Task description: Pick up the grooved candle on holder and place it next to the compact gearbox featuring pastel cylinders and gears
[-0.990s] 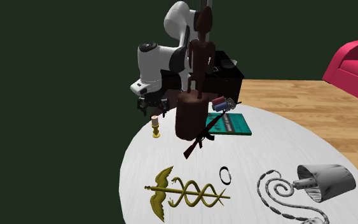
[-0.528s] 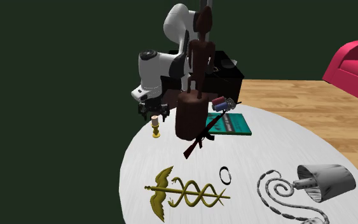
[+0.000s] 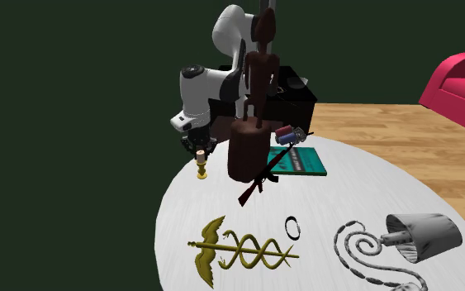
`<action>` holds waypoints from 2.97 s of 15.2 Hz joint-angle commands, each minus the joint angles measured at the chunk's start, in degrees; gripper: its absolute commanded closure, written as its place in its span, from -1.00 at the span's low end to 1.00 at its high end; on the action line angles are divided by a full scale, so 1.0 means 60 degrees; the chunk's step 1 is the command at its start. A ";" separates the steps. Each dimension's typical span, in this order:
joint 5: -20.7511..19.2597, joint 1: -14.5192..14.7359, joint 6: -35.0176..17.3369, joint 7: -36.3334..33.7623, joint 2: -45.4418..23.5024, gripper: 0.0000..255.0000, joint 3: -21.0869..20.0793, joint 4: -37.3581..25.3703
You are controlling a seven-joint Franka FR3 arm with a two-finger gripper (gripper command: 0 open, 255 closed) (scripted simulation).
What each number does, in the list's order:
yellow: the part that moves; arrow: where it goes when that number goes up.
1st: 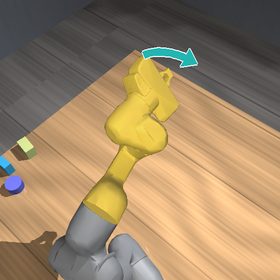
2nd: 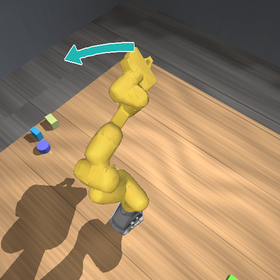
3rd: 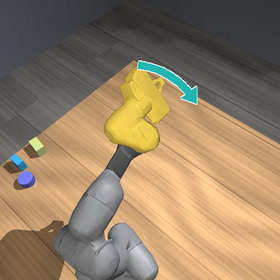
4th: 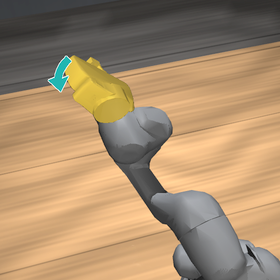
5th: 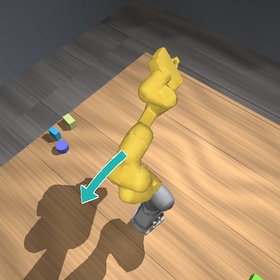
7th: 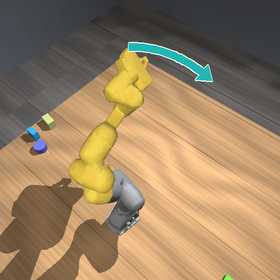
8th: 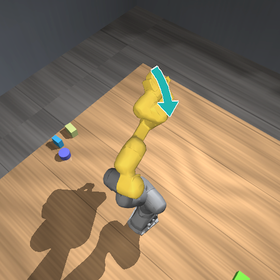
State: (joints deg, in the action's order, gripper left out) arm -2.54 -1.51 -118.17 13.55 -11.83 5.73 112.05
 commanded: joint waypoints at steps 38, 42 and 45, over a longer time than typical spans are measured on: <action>-0.0037 0.0040 0.3763 0.0132 0.0896 1.00 0.0003 -0.2854; -0.0032 0.0039 0.4284 0.0159 0.0868 1.00 0.0004 -0.3404; -0.0029 0.0038 0.4556 0.0174 0.0840 1.00 0.0005 -0.3703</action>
State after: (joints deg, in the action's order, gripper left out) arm -2.70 -1.30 -91.21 14.59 -6.90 5.76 90.07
